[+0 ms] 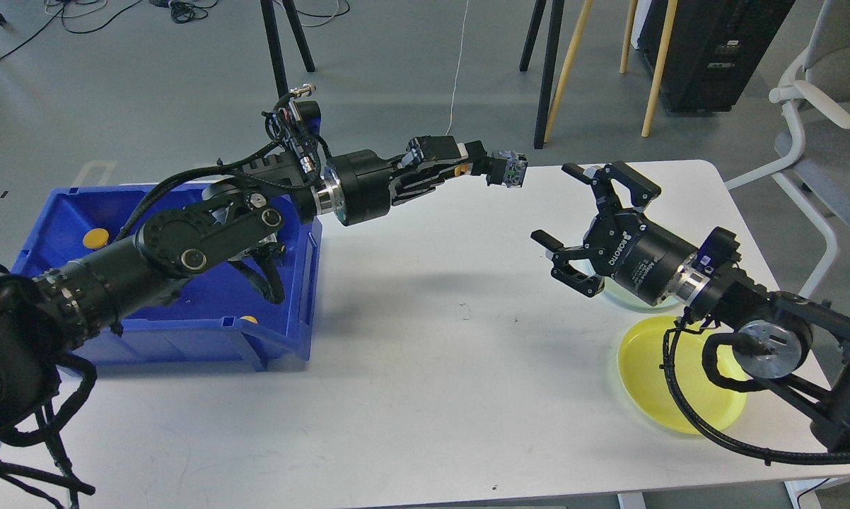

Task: Pass button and place on color plate
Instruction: 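Grasp the yellow button from the left gripper with the right gripper, then open the left gripper and carry the button toward the yellow plate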

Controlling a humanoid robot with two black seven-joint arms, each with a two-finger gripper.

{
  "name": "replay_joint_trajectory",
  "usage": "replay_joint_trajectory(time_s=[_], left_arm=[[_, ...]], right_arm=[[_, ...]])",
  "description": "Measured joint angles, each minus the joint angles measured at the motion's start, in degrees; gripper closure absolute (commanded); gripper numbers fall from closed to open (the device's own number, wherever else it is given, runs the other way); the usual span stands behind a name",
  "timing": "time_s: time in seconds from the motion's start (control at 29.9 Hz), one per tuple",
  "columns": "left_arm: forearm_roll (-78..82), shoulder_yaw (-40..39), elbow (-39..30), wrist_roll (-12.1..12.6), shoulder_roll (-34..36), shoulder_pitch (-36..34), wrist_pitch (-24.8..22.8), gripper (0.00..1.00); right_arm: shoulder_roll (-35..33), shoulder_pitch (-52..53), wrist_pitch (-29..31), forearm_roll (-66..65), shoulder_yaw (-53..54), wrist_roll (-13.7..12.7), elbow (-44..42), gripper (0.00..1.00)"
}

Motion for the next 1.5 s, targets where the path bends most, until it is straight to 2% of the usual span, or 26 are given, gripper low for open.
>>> replay_joint_trajectory(time_s=[0.33, 0.53, 0.94, 1.04, 1.1, 1.27, 1.34, 1.37, 1.44, 1.5], left_arm=[[0.0, 0.1, 0.0, 0.0, 0.0, 0.0, 0.0, 0.94], [0.0, 0.3, 0.0, 0.0, 0.0, 0.0, 0.0, 0.94], [0.0, 0.2, 0.0, 0.0, 0.0, 0.0, 0.0, 0.94], [0.0, 0.1, 0.0, 0.0, 0.0, 0.0, 0.0, 0.94], [0.0, 0.1, 0.0, 0.0, 0.0, 0.0, 0.0, 0.94], [-0.1, 0.0, 0.0, 0.0, 0.0, 0.0, 0.0, 0.93], [-0.2, 0.0, 0.0, 0.0, 0.0, 0.1, 0.2, 0.88], [-0.2, 0.0, 0.0, 0.0, 0.0, 0.1, 0.4, 0.82], [-0.3, -0.1, 0.0, 0.0, 0.0, 0.3, 0.8, 0.61], [-0.4, -0.2, 0.0, 0.0, -0.1, 0.6, 1.0, 0.47]], right_arm=[[5.8, 3.7, -0.3, 2.3, -0.4, 0.2, -5.9, 0.05], [8.9, 5.6, -0.7, 2.4, -0.6, 0.0, -8.5, 0.11], [8.8, 5.8, -0.6, 2.2, -0.7, -0.1, -8.2, 0.53], [8.8, 5.7, -0.6, 2.1, -0.7, -0.1, -8.2, 0.68], [8.8, 5.7, -0.6, 1.9, -0.7, -0.1, -8.1, 0.85], [8.9, 5.8, -1.9, 1.7, -0.6, -0.5, -8.1, 0.97], [8.9, 5.8, -2.7, 1.8, -0.6, -0.6, -8.0, 0.99], [8.9, 5.8, -3.0, 1.8, -0.6, -0.7, -8.0, 0.99], [8.9, 5.8, -3.7, 1.8, -0.6, -0.7, -8.0, 0.99], [8.9, 5.8, -4.7, 1.8, -0.6, -0.9, -8.0, 0.99]])
